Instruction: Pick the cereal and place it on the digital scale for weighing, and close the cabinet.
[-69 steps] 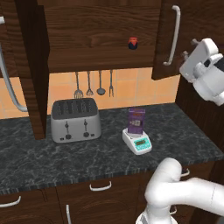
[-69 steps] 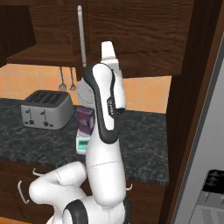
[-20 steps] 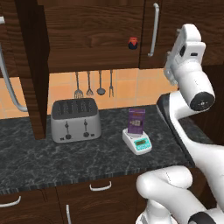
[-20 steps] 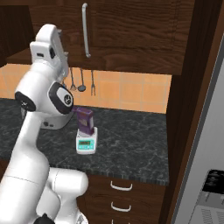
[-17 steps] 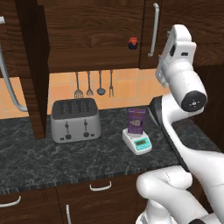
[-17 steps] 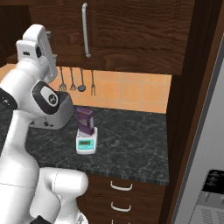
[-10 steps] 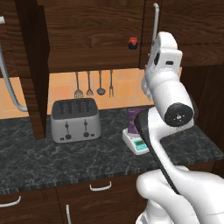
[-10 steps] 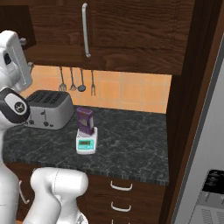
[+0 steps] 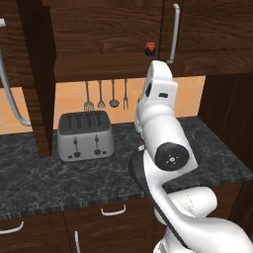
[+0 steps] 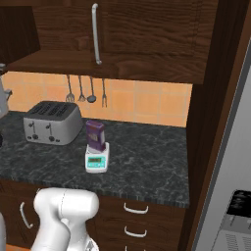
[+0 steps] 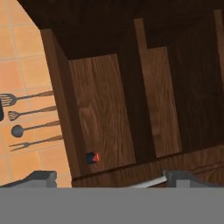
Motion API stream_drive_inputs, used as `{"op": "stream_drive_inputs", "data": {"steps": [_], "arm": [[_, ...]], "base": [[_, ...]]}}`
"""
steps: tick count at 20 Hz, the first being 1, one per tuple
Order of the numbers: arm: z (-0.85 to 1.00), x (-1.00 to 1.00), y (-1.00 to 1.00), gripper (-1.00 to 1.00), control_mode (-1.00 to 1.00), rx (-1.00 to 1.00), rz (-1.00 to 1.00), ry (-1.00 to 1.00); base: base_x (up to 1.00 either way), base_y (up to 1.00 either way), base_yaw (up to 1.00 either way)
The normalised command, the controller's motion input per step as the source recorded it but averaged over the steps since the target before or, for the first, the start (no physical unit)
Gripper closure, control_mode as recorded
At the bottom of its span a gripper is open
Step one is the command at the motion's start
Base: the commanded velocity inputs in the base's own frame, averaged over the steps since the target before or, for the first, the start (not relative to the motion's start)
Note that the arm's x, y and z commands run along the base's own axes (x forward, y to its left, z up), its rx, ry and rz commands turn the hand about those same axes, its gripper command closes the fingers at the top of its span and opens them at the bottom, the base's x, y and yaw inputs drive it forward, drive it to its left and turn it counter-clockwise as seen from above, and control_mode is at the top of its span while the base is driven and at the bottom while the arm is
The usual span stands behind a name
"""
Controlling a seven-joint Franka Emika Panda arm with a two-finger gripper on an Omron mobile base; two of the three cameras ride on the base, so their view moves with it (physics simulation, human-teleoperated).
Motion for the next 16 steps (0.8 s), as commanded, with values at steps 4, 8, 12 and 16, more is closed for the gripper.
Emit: {"op": "stream_drive_inputs", "data": {"steps": [4,8,12,16], "arm": [[-0.22,-0.45,-0.03,-1.0,-1.0,0.0,0.05,0.01],[-0.76,-0.17,0.06,-1.0,-1.0,0.0,0.05,0.01],[-0.5,-0.06,0.21,-1.0,-1.0,0.0,0.04,0.0],[-0.41,-0.25,0.6,-1.0,-1.0,0.0,0.08,0.0]], "base": [[0.0,0.0,0.0],[0.0,0.0,0.0],[0.0,0.0,0.0],[0.0,0.0,0.0]]}}
